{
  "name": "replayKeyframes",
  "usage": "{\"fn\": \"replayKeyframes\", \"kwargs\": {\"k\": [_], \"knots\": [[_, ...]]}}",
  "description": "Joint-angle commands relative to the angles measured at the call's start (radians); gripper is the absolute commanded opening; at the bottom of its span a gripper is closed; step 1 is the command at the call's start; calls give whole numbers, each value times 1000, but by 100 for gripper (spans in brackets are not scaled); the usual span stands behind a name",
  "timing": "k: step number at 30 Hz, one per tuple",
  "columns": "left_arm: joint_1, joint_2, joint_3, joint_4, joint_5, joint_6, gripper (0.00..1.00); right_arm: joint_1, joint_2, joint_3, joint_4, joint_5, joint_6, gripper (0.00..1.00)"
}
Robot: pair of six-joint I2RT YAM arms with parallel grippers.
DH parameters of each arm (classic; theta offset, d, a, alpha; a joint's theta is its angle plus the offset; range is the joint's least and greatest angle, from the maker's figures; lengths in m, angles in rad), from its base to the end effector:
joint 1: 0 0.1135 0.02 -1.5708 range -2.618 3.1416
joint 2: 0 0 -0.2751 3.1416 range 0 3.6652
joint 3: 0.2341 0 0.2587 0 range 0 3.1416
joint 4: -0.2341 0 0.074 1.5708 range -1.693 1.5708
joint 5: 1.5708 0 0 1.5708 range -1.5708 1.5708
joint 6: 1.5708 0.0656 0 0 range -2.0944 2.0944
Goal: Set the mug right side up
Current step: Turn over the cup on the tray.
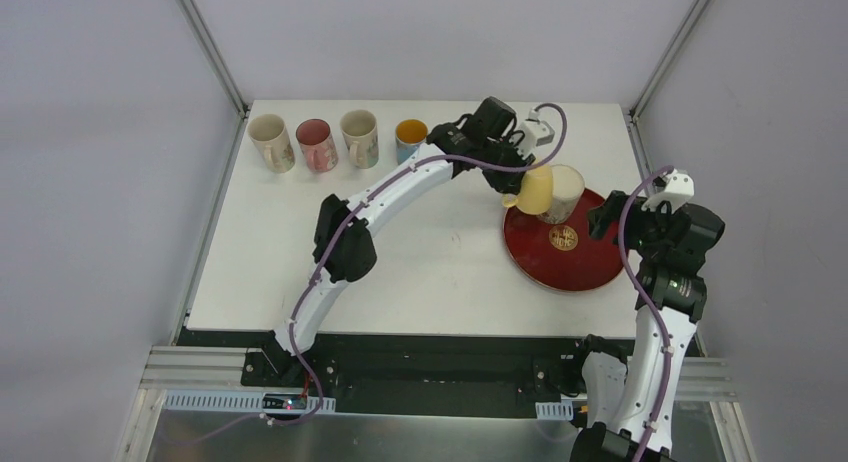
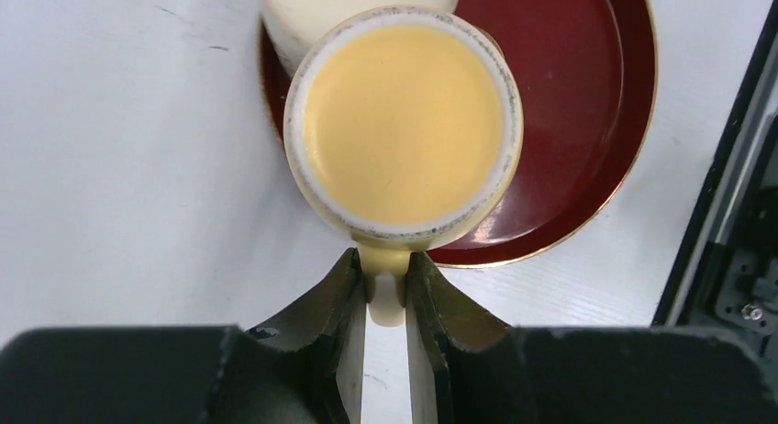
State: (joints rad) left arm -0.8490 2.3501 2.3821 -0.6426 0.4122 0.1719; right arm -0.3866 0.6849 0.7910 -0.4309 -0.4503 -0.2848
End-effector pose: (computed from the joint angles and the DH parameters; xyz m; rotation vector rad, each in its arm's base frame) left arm 0.3587 -0.4473 0.3003 1.3022 1.8284 -0.8260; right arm 0.1746 -0.0403 0.3314 -0.2085 1.8507 -0.0375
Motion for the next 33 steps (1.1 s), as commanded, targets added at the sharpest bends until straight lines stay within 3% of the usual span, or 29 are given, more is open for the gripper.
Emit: {"fn": "replayKeyframes", "kwargs": {"k": [1,11,22,26,33], "knots": [[35,-159,66,75,80,-153,0,-5,18,98,29,-95,80,99],[103,-267,-1,99,143,-293,0,-4,77,161,84,-332,248,99],[248,-432,-87,161,236,-479,0,23,138,121,486,-537,657,99],[310,-507,-127,184,275,-527,0,106,172,105,627,-539,785,99],[405,-617,-203,220,373,-586,0,333,283,130,738,-479,839,99]]}}
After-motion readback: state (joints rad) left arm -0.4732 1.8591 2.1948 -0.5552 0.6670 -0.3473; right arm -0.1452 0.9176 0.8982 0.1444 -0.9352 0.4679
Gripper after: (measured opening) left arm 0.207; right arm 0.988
